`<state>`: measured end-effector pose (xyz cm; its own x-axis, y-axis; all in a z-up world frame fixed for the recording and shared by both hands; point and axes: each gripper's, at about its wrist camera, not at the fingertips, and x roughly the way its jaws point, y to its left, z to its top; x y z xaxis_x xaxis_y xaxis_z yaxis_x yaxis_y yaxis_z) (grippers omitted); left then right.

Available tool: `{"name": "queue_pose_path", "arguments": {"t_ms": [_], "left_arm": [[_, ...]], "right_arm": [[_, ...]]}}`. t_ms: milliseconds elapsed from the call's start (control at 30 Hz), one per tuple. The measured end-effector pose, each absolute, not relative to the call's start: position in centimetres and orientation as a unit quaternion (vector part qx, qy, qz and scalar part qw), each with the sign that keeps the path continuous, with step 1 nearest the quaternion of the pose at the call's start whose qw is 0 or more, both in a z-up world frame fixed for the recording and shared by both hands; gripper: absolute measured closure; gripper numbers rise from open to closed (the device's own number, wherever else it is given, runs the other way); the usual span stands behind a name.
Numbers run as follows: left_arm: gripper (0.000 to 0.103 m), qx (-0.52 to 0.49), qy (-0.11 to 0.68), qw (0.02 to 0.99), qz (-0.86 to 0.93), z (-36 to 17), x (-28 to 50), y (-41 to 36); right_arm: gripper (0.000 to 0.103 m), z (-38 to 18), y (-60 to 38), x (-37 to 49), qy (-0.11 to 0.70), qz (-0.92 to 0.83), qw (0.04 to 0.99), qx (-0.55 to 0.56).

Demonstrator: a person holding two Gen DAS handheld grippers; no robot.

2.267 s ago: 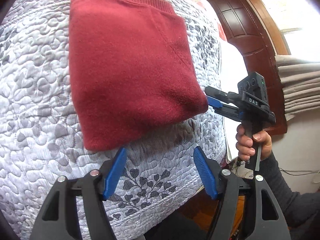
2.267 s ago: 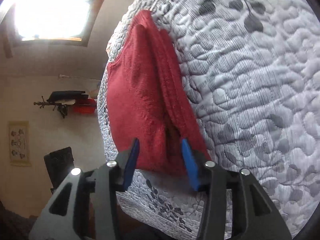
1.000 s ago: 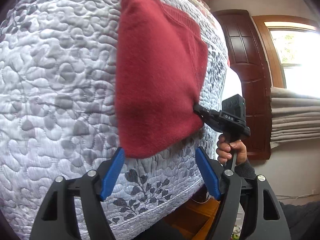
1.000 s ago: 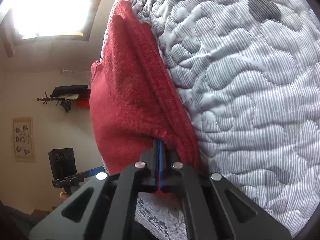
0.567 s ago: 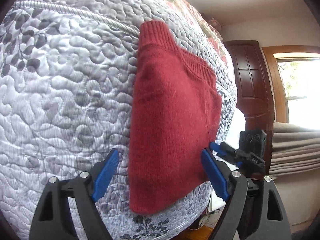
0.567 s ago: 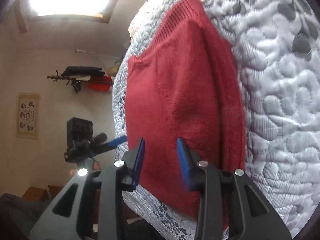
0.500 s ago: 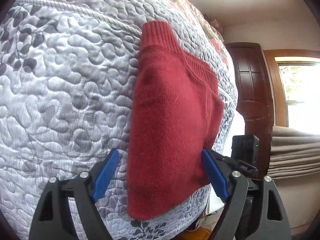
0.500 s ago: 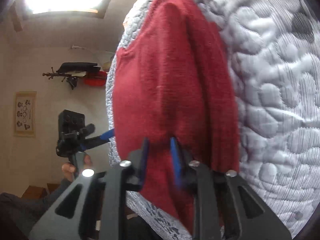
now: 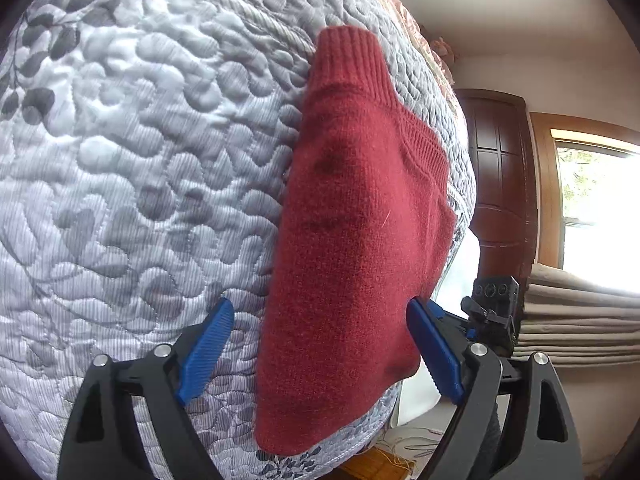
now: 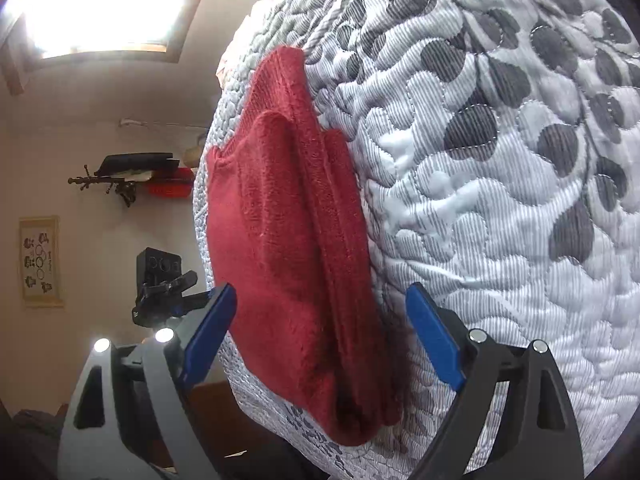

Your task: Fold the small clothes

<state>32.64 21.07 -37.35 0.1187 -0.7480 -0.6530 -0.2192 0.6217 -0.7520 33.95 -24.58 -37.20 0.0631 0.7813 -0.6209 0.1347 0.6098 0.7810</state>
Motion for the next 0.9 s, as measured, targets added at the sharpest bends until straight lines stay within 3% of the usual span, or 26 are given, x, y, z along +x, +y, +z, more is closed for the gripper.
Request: {"name": "queue_pose_path", "arguments": {"t_ms": [400, 500, 533, 667, 733, 900], "left_arm": [[0.014, -0.405, 0.644, 0.597, -0.256, -40.2, 34.8, 18.0], [0.019, -0.392, 0.657, 0.591, -0.256, -41.1, 34.5, 17.0], [0.029, -0.381, 0.662, 0.594, -0.253, -41.2, 34.4, 16.6], [0.045, -0.374, 0.663, 0.603, -0.237, -41.1, 33.9, 17.1], [0.055, -0.369, 0.662, 0.607, -0.237, -40.7, 33.8, 17.3], [0.061, -0.341, 0.65, 0.635, -0.241, -37.8, 33.2, 18.3]], "right_arm": [[0.01, -40.0, -17.6, 35.6, 0.661, 0.27, 0.613, 0.337], [0.012, -39.7, -16.8, 35.3, 0.659, 0.269, 0.618, 0.334], [0.017, -39.6, -17.2, 34.7, 0.658, 0.271, 0.619, 0.333], [0.052, -39.3, -16.2, 34.3, 0.657, 0.265, 0.622, 0.333], [0.056, -38.5, -15.7, 34.0, 0.65, 0.262, 0.636, 0.322], [0.061, -35.4, -13.5, 32.8, 0.627, 0.266, 0.666, 0.305]]}}
